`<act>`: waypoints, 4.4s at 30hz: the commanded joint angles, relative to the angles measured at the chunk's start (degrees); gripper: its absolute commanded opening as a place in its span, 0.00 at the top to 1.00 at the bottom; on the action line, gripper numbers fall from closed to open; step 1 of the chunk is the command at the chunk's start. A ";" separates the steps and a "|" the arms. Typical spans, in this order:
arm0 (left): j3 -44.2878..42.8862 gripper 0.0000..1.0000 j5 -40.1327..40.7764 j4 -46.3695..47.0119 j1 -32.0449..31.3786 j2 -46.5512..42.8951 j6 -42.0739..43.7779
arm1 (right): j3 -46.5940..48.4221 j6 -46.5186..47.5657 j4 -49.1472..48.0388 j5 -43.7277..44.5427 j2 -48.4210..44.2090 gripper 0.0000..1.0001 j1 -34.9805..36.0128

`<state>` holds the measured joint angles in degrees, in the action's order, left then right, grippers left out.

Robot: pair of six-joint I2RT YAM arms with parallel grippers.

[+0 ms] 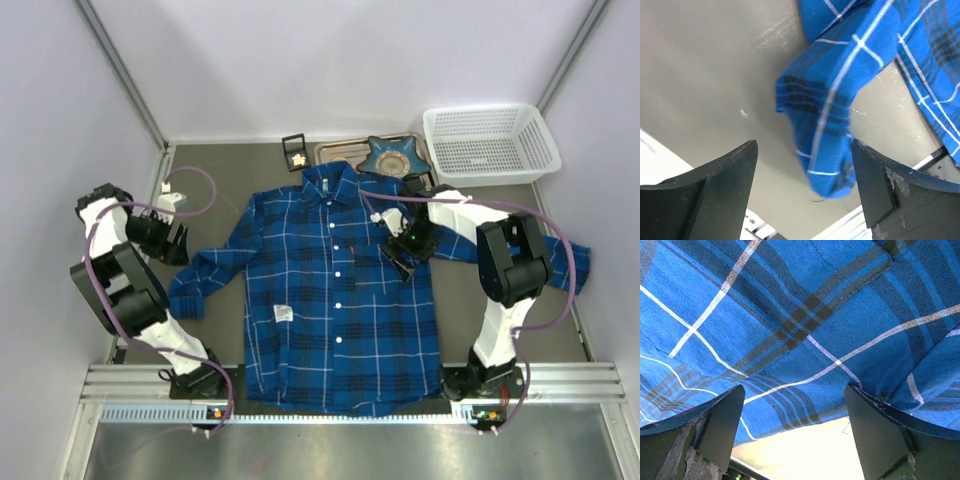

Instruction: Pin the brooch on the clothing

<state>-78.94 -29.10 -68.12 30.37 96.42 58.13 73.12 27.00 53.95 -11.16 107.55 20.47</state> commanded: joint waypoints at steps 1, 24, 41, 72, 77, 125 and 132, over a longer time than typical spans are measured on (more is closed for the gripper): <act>-2.27 0.18 -9.90 -17.83 2.41 4.56 9.44 | -1.41 2.09 -1.66 4.66 -1.29 0.16 -2.01; 14.43 0.18 11.45 12.87 2.77 -1.33 -7.33 | -1.67 1.74 -1.13 1.84 -3.04 0.15 -2.10; 4.40 1.00 28.56 8.17 7.15 -10.46 -5.05 | 0.18 1.74 -1.04 1.93 -2.87 0.16 -2.01; 1.33 0.48 30.66 10.87 8.30 -10.11 -6.16 | 3.87 2.09 -0.78 2.02 -0.50 0.16 -2.10; 0.98 0.28 32.54 16.02 8.30 -10.64 -8.30 | 4.22 2.00 -0.60 1.84 -1.29 0.15 -2.01; 16.62 1.00 34.29 4.67 10.94 -10.63 25.44 | 1.23 3.76 0.36 0.26 -5.33 0.16 -1.75; 22.68 1.00 39.56 8.78 12.87 -9.77 27.92 | -0.96 5.16 1.15 0.52 -7.52 0.16 -1.84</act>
<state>-59.55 7.33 -59.51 41.71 85.60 82.74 73.28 30.70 54.50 -10.96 104.05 18.61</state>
